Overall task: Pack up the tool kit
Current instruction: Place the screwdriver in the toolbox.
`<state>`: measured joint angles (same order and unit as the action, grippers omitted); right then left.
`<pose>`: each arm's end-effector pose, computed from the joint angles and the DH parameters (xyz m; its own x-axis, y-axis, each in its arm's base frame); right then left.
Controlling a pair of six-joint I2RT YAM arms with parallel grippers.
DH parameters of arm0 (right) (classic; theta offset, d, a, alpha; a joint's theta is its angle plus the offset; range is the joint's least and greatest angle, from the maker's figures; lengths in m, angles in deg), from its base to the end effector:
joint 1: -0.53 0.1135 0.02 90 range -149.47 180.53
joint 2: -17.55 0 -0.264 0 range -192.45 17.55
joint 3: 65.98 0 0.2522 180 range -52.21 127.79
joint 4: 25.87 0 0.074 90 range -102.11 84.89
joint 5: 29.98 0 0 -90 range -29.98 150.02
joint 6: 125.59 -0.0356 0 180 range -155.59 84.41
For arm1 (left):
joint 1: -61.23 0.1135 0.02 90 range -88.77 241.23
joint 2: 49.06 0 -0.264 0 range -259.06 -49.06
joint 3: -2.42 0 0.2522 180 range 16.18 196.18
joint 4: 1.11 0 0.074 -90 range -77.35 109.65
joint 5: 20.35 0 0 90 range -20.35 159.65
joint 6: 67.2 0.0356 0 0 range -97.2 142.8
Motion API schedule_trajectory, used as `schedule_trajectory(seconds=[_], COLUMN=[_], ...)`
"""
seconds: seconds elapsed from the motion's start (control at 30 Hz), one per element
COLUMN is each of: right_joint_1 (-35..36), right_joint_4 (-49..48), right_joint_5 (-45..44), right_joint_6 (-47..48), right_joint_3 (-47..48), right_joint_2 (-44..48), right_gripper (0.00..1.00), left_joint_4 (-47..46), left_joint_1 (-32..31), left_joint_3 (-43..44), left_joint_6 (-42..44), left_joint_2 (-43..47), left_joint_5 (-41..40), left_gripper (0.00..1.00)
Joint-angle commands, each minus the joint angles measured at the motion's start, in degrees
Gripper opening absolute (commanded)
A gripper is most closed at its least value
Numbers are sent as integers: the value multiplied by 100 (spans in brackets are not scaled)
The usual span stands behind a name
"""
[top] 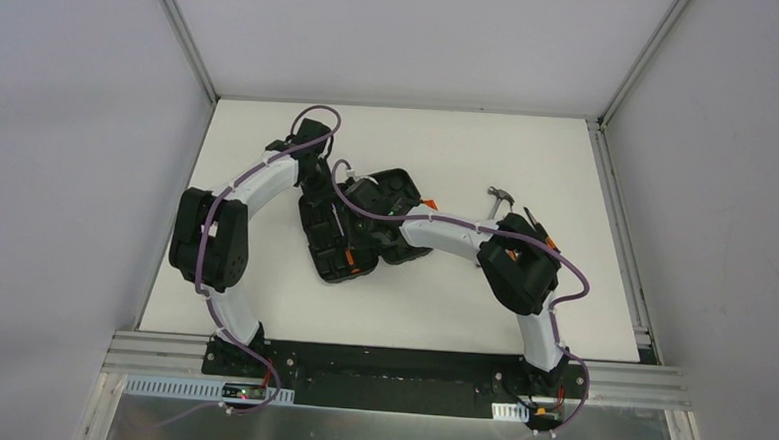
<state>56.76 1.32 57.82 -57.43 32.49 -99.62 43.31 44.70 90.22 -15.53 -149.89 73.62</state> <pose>0.2544 0.3781 0.1888 -0.6740 -0.3391 -0.6563 -0.6088 0.7582 0.2334 0.3581 -0.1088 0.2236 -0.8321 -0.3984 -0.3859 -0.2505 0.8907 -0.3795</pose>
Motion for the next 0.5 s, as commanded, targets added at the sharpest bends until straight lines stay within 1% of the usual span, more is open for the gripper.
schedule_trajectory(seconds=[0.0, 0.33, 0.47], right_joint_1=[-65, -58, -51], right_joint_4=[516, 707, 771], right_joint_5=[-185, -164, -149], right_joint_6=[2, -69, -85], right_joint_3=[18, 61, 46], right_joint_2=[-386, -467, -473], right_gripper=[17, 16, 15], left_joint_4=[125, 315, 405], left_joint_1=[-25, -56, -75], left_joint_3=[322, 642, 637], left_joint_6=[59, 150, 142], left_joint_2=[-210, -694, -821], left_joint_5=[-193, -358, -359], left_gripper=[15, 3, 2])
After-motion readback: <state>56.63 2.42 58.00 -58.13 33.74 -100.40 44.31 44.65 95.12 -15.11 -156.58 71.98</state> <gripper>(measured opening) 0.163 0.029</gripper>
